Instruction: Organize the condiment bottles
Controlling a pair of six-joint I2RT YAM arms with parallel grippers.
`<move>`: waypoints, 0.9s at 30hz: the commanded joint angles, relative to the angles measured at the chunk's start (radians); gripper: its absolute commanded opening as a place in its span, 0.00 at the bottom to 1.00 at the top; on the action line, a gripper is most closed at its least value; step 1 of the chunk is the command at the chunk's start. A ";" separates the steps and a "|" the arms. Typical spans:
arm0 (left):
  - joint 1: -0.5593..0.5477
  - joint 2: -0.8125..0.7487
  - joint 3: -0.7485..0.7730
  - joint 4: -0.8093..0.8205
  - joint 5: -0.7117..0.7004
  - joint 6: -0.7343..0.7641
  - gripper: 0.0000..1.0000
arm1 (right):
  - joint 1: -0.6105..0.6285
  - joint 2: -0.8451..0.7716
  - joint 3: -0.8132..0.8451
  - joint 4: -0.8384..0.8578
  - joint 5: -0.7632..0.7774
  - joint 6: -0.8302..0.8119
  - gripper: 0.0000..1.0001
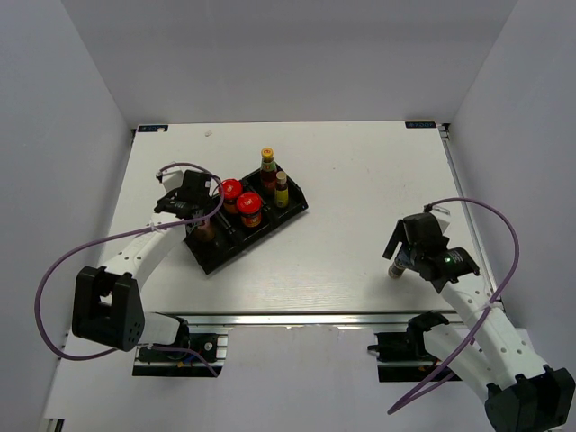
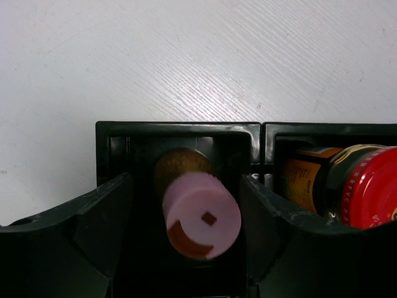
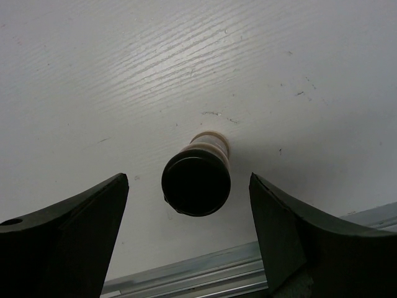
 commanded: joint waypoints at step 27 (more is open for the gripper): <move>0.003 -0.364 -0.019 -0.053 0.130 -0.021 0.98 | 0.045 0.004 0.082 0.219 -0.249 -0.088 0.10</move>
